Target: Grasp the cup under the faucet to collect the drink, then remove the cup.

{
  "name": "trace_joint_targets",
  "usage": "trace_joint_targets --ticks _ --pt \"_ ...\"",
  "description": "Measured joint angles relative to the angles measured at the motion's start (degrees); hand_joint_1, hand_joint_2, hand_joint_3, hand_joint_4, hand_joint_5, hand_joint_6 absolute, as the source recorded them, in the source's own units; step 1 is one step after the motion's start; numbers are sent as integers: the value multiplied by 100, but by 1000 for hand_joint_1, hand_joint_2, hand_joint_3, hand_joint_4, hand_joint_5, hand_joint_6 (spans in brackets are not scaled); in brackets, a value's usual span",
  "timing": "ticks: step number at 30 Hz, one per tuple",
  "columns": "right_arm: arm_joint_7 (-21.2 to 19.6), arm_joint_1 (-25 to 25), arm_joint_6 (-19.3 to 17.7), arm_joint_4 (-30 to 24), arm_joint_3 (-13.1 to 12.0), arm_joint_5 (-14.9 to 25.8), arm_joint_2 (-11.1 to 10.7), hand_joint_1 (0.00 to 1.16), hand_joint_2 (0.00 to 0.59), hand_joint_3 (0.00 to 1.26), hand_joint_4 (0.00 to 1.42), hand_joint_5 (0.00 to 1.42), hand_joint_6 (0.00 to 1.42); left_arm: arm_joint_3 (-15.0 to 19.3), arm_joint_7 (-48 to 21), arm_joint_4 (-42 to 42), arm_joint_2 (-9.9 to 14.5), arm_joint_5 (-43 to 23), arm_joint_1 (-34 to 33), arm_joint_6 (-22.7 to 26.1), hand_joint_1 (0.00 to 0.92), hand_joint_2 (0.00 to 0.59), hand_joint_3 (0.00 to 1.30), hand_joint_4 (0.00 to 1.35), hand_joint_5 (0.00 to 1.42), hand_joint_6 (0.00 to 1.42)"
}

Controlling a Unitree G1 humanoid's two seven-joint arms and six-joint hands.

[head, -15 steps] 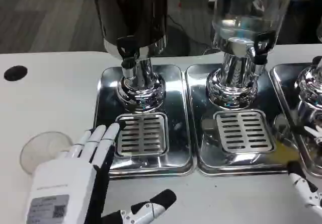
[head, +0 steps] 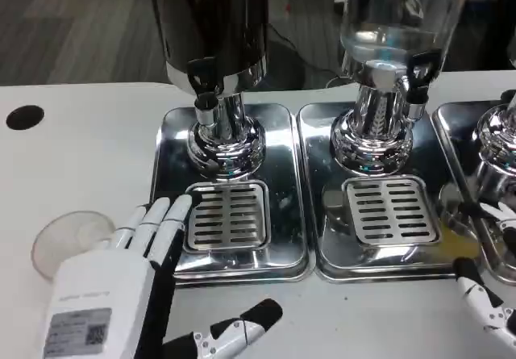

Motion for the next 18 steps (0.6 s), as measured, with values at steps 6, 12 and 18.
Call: trace_joint_targets --ticks 6,12,18 --pt "0 -41 1 0 21 0 2 517 400 231 117 48 0 9 0 39 2 -19 -73 37 0 77 141 0 130 307" --pt "0 -50 1 0 53 0 5 517 400 231 118 48 0 13 -1 69 7 -30 -87 44 0 73 141 0 130 309" --pt "0 -51 2 0 62 0 8 517 400 231 118 48 0 13 -1 87 7 -36 -91 45 0 72 142 0 130 310"
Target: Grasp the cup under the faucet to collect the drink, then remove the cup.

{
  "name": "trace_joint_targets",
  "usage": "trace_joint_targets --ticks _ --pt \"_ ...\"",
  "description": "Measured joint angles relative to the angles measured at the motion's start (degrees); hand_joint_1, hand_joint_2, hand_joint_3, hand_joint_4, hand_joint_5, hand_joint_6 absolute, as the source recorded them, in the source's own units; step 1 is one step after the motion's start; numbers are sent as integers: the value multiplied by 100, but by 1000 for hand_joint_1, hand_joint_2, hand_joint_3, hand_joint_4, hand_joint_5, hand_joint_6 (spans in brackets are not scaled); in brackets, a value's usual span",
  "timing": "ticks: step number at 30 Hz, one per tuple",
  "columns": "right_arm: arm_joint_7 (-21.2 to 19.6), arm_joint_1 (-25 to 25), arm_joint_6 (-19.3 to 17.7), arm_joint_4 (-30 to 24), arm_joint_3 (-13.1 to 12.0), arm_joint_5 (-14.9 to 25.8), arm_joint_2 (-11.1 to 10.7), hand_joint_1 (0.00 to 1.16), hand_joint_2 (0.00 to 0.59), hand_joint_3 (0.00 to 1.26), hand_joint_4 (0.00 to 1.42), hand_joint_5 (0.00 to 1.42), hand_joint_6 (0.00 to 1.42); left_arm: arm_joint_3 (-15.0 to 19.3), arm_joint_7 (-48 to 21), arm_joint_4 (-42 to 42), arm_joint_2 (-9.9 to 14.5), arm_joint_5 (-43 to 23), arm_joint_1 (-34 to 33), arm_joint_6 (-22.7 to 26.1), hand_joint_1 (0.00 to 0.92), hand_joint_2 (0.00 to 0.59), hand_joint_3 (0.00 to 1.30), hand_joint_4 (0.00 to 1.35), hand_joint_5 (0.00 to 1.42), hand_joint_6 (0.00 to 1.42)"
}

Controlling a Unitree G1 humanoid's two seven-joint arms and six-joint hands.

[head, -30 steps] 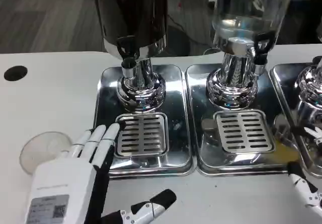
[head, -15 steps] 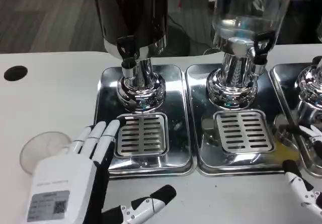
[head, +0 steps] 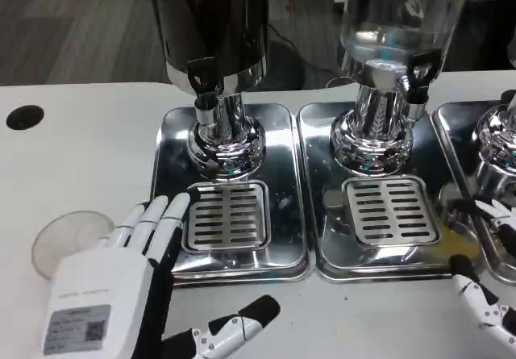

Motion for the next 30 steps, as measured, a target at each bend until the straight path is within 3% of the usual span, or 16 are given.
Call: trace_joint_targets --ticks 23,30 --pt "43 36 4 -114 44 -5 18 517 400 231 119 62 0 32 0 9 8 -102 -20 0 0 76 143 10 130 331" --pt "45 129 5 -205 42 0 21 520 396 231 119 70 0 257 0 -124 2 -162 54 57 0 64 143 20 203 469"
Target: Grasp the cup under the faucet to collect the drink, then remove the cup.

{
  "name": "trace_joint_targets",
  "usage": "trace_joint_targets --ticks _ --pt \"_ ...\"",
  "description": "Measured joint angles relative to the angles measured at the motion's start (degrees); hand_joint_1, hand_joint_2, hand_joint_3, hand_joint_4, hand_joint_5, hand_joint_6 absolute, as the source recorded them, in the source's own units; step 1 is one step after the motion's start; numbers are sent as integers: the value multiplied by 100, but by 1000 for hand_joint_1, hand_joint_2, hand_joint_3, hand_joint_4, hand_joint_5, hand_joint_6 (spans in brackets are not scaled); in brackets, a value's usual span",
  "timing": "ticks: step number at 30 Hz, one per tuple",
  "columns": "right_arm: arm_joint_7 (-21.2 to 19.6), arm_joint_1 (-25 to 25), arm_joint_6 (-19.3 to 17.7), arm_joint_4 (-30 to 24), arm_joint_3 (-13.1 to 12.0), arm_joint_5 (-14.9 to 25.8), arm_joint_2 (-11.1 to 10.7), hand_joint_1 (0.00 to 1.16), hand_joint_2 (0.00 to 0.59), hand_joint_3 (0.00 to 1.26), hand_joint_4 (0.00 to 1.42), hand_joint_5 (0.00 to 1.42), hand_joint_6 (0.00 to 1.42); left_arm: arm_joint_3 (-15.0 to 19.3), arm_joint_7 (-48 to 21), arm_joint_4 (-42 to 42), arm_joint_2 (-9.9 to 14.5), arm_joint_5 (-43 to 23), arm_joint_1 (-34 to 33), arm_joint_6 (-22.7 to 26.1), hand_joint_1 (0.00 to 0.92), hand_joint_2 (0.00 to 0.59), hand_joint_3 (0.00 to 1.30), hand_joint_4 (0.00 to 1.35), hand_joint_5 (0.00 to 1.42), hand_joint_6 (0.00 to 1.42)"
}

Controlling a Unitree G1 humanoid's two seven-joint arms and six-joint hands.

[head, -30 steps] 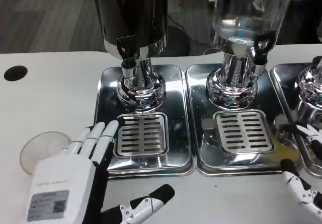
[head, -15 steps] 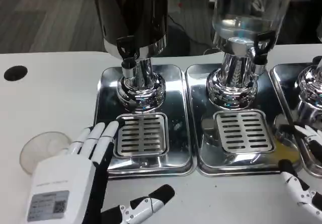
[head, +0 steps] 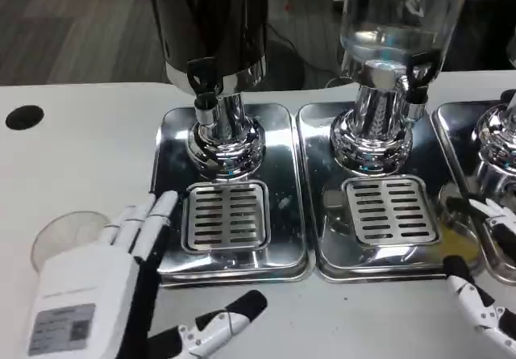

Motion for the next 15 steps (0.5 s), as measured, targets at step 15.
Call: trace_joint_targets --ticks 15 --pt "0 204 -203 188 0 111 2 542 397 242 132 72 0 1887 -844 -450 72 -473 -233 891 0 42 72 12 253 553"
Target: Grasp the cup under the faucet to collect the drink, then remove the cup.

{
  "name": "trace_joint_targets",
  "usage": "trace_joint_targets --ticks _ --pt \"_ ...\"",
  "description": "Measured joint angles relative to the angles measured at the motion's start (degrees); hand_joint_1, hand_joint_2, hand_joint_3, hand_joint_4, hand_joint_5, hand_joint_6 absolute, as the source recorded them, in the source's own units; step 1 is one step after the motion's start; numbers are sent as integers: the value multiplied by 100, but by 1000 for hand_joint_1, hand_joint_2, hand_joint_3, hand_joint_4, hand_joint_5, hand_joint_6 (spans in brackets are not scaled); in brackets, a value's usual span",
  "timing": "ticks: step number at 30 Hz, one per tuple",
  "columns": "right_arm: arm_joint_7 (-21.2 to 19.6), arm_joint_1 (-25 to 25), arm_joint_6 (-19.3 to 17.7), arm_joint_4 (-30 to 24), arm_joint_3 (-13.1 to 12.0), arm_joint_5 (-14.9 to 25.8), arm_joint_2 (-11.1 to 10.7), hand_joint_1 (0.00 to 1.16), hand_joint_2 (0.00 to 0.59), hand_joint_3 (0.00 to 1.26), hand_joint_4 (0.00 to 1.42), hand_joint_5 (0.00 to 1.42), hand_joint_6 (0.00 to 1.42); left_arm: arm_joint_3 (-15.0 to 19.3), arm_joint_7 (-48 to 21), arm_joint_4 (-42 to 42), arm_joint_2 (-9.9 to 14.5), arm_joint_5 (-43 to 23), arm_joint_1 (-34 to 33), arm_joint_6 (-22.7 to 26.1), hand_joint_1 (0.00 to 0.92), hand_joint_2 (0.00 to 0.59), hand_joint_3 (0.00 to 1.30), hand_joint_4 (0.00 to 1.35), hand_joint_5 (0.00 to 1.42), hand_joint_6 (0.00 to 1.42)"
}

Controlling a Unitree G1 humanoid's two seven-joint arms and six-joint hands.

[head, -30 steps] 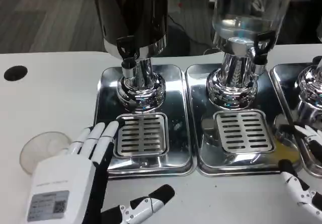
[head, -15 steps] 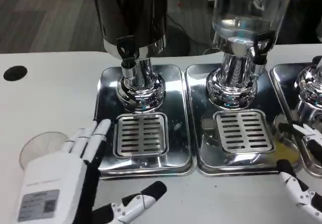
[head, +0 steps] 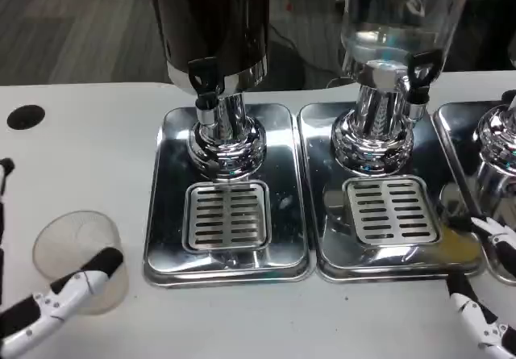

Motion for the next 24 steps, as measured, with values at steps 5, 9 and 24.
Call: trace_joint_targets --ticks 5,9,24 --pt "4 100 -187 8 15 85 0 547 394 244 132 72 0 210 -304 417 116 -18 -481 358 0 42 91 39 291 605" --pt "29 200 -328 4 27 107 0 551 382 253 132 72 0 182 -494 852 248 29 -1027 635 7 39 94 44 307 632" --pt "110 533 -752 17 -138 444 -7 553 380 254 137 80 0 -1059 -861 2143 459 1368 -2266 1358 264 36 22 23 413 741"
